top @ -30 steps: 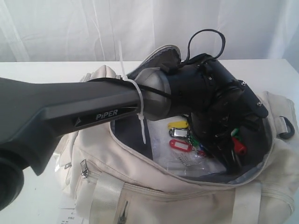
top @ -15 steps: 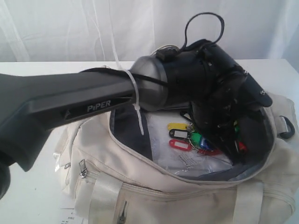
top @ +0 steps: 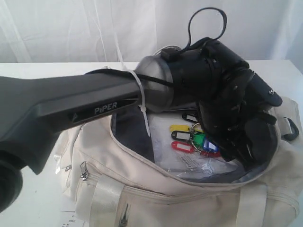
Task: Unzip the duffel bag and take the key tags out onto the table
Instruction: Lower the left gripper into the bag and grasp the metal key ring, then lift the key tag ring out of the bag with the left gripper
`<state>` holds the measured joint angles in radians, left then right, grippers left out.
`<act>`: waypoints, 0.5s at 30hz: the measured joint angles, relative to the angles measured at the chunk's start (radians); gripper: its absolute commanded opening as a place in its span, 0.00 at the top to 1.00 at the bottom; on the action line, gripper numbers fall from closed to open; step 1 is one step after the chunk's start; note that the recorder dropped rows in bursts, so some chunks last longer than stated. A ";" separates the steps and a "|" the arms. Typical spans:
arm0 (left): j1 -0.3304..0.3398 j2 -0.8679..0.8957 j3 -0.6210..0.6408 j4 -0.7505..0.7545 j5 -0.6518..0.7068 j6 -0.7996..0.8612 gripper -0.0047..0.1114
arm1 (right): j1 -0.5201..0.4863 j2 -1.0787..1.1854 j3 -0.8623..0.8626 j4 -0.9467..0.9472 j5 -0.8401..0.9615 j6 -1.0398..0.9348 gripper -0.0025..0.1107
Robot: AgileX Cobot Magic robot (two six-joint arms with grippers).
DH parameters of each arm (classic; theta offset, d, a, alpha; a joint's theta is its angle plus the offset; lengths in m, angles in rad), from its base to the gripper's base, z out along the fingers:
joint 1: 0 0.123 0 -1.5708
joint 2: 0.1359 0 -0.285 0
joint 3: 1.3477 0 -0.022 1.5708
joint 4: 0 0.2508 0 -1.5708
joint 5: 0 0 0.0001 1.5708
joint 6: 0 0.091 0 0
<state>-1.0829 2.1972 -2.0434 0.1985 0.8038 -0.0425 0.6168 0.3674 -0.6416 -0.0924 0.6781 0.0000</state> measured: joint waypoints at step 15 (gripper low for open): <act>-0.002 0.073 -0.039 0.027 0.075 -0.002 0.96 | 0.000 0.000 0.000 0.000 0.000 0.000 0.98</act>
<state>-1.0847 2.2707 -2.0828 0.2251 0.8788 -0.0443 0.6168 0.3674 -0.6416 -0.0924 0.6781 0.0000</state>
